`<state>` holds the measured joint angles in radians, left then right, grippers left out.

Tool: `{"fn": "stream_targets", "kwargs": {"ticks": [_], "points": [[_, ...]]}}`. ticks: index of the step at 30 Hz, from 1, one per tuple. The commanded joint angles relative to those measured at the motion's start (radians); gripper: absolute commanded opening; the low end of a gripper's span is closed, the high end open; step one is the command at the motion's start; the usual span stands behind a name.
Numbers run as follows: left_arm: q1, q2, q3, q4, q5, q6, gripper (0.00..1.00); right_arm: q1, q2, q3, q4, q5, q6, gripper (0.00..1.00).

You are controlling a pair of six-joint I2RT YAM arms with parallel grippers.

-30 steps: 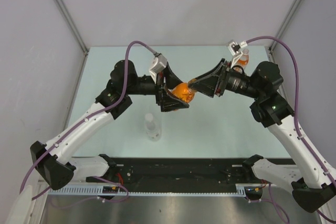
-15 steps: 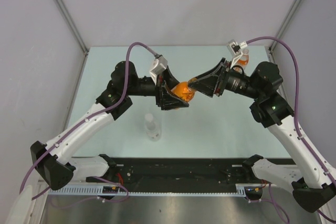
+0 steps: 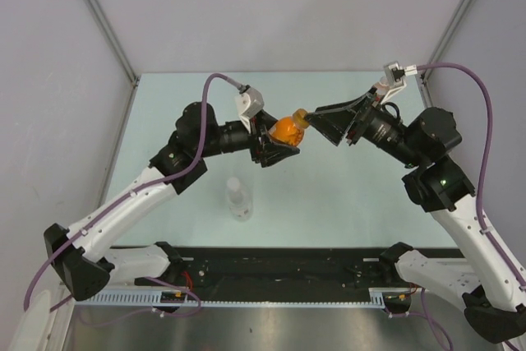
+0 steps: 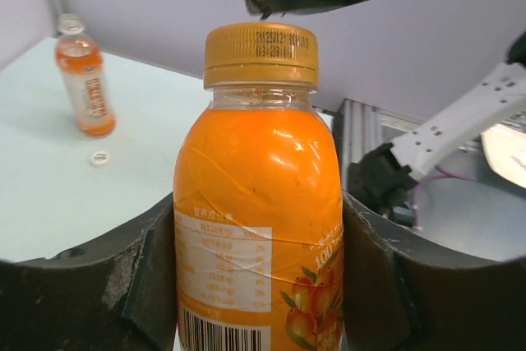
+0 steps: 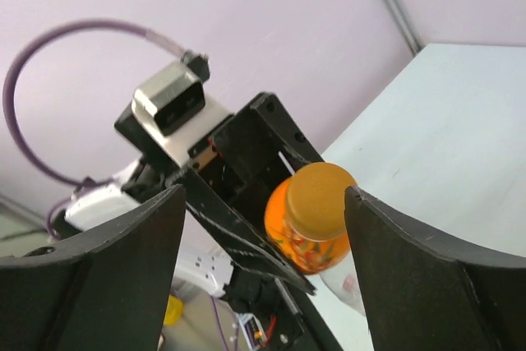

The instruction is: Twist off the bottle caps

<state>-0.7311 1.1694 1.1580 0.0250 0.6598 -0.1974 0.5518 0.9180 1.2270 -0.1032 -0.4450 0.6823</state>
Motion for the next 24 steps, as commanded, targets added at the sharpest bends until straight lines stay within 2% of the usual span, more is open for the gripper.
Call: {"fn": "stream_targets", "kwargs": {"ticks": [1, 6, 10, 17, 24], "points": [[-0.076, -0.039, -0.021, 0.009, -0.277, 0.111, 0.00, 0.039, -0.001, 0.045, -0.026, 0.198, 0.056, 0.81], [-0.183, -0.042, -0.046, 0.030, -0.561, 0.190, 0.00, 0.105, 0.013, 0.043, -0.064, 0.343, 0.054, 0.79], [-0.235, -0.042, -0.067, 0.072, -0.704, 0.231, 0.00, 0.129, 0.019, 0.043, -0.098, 0.420, 0.065, 0.79], [-0.284, -0.063, -0.122, 0.154, -0.848, 0.276, 0.00, 0.146, 0.024, 0.043, -0.177, 0.526, 0.086, 0.77], [-0.320, -0.068, -0.149, 0.220, -0.930, 0.312, 0.00, 0.155, 0.056, 0.043, -0.182, 0.514, 0.120, 0.74]]}}
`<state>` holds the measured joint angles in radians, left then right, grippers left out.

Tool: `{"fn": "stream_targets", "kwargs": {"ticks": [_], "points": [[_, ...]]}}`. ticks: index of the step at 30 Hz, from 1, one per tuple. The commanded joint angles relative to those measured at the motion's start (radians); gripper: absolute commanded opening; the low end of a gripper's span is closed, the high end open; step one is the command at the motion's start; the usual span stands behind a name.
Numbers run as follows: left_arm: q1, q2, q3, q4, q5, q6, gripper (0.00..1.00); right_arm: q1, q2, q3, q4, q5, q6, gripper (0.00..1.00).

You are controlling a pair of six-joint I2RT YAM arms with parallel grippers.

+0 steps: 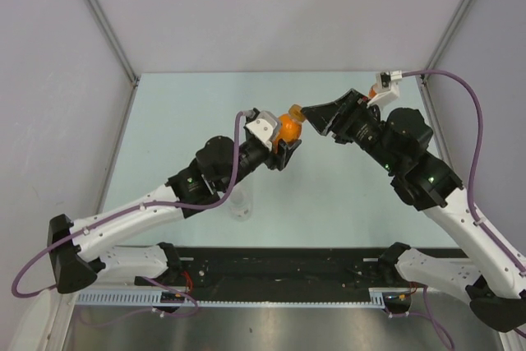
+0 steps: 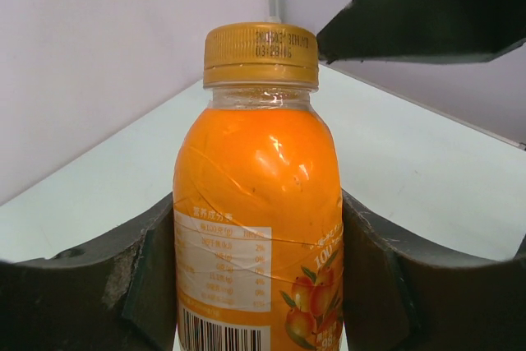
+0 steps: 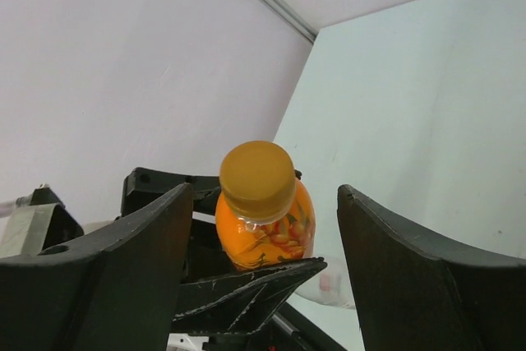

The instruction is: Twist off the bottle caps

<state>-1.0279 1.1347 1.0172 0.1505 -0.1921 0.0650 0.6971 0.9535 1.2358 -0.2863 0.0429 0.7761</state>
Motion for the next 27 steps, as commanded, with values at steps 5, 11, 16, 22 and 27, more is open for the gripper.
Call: {"fn": "stream_targets", "kwargs": {"ticks": [5, 11, 16, 22, 27], "points": [[-0.041, -0.036, -0.015, 0.100, -0.076, 0.070, 0.00, 0.024, 0.042, 0.034, 0.033, 0.008, 0.029, 0.73], [-0.047, -0.039, -0.020, 0.098, -0.078, 0.081, 0.00, 0.039, 0.064, 0.034, 0.065, 0.002, 0.026, 0.69], [-0.052, -0.038, -0.026, 0.101, -0.078, 0.085, 0.00, 0.048, 0.073, 0.034, 0.078, 0.003, 0.019, 0.57], [-0.052, -0.039, -0.031, 0.100, -0.079, 0.085, 0.00, 0.061, 0.071, 0.034, 0.068, 0.029, 0.002, 0.47], [-0.052, -0.041, -0.032, 0.100, -0.079, 0.084, 0.00, 0.070, 0.068, 0.034, 0.061, 0.057, -0.012, 0.37]]}}
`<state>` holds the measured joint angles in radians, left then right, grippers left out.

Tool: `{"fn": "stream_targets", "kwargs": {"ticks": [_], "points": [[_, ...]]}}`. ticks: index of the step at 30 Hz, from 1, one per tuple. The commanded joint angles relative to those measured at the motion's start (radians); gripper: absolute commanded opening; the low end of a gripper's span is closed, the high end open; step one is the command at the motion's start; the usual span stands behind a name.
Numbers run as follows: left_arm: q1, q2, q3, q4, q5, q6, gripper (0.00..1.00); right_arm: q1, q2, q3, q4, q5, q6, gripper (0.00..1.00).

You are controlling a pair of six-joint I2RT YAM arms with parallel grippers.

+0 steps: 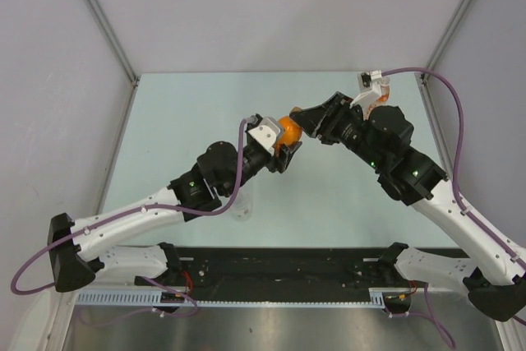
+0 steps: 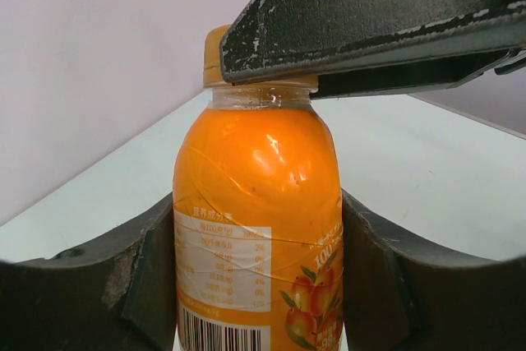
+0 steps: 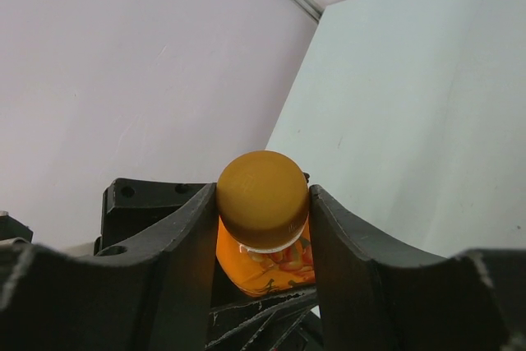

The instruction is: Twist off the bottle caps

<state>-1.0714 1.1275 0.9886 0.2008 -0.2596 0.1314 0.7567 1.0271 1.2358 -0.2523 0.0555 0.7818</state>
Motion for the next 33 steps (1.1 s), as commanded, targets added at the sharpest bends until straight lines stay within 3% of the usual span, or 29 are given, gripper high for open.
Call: {"fn": "stream_targets", "kwargs": {"ticks": [1, 3, 4, 6, 10, 17, 25, 33], "points": [[-0.009, -0.032, -0.004, 0.048, -0.012, 0.019, 0.00, 0.012, -0.005, 0.034, 0.025, 0.049, -0.021, 0.32], [-0.009, -0.032, -0.004, 0.046, -0.012, 0.014, 0.00, 0.013, -0.007, 0.034, 0.021, 0.056, -0.027, 0.25], [-0.009, -0.034, -0.004, 0.045, -0.012, 0.014, 0.00, 0.016, -0.009, 0.034, 0.019, 0.061, -0.038, 0.12], [-0.009, -0.038, 0.002, 0.035, -0.003, 0.001, 0.00, 0.020, -0.009, 0.034, 0.018, 0.067, -0.052, 0.00], [0.001, -0.054, 0.024, -0.024, 0.129, -0.038, 0.00, 0.027, -0.016, 0.034, 0.034, 0.050, -0.117, 0.00], [0.108, -0.066, 0.073, -0.049, 0.587, -0.211, 0.00, 0.027, -0.054, 0.034, 0.068, -0.006, -0.236, 0.00], [0.197, -0.034, 0.142, 0.005, 1.008, -0.394, 0.00, 0.020, -0.073, 0.034, 0.117, -0.267, -0.381, 0.00], [0.284, 0.070, 0.189, 0.303, 1.379, -0.761, 0.00, 0.009, -0.130, 0.004, 0.180, -0.574, -0.524, 0.00]]}}
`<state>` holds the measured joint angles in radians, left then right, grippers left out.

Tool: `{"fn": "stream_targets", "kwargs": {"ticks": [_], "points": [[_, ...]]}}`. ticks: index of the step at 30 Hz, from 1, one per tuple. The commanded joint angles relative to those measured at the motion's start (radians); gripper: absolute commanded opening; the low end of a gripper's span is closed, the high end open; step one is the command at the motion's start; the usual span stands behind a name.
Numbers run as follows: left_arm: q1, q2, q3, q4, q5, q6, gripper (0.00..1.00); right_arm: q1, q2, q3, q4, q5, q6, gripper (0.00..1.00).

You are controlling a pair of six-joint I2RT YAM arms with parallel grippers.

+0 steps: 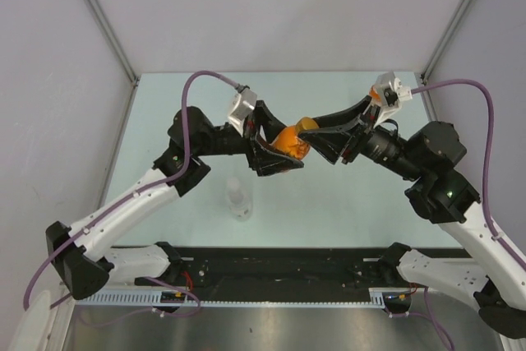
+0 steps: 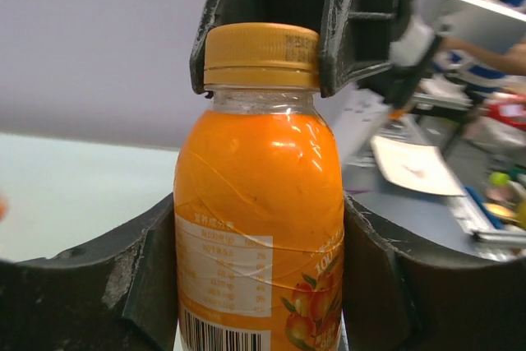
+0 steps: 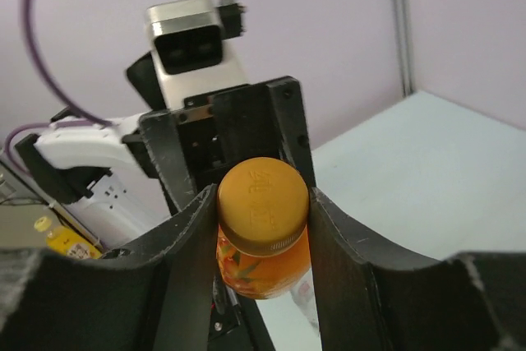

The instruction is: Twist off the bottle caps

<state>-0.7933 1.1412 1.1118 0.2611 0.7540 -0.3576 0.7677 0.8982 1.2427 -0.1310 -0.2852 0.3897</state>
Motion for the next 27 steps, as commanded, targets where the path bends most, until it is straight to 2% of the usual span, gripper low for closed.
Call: {"fn": "stream_targets", "kwargs": {"ticks": [1, 5, 13, 16, 17, 19, 27], "points": [[0.009, 0.069, 0.068, 0.285, 0.389, -0.315, 0.00, -0.005, -0.005, -0.003, 0.057, -0.256, -0.140, 0.00], [0.011, 0.136, 0.074, 0.481, 0.491, -0.533, 0.00, -0.018, -0.012, -0.009, 0.059, -0.415, -0.184, 0.00], [0.011, 0.255, 0.089, 0.936, 0.574, -0.901, 0.00, -0.051, -0.021, -0.009, 0.050, -0.640, -0.256, 0.00], [0.011, 0.339, 0.115, 1.192, 0.581, -1.136, 0.00, -0.077, -0.018, -0.009, 0.044, -0.735, -0.278, 0.00], [0.011, 0.365, 0.141, 1.342, 0.579, -1.278, 0.00, -0.090, -0.018, -0.009, 0.036, -0.764, -0.288, 0.00], [0.011, 0.432, 0.175, 1.464, 0.564, -1.432, 0.00, -0.102, -0.013, -0.009, 0.025, -0.825, -0.307, 0.00], [0.006, 0.456, 0.214, 1.463, 0.570, -1.445, 0.00, -0.128, 0.004, -0.009, -0.027, -0.921, -0.367, 0.00]]}}
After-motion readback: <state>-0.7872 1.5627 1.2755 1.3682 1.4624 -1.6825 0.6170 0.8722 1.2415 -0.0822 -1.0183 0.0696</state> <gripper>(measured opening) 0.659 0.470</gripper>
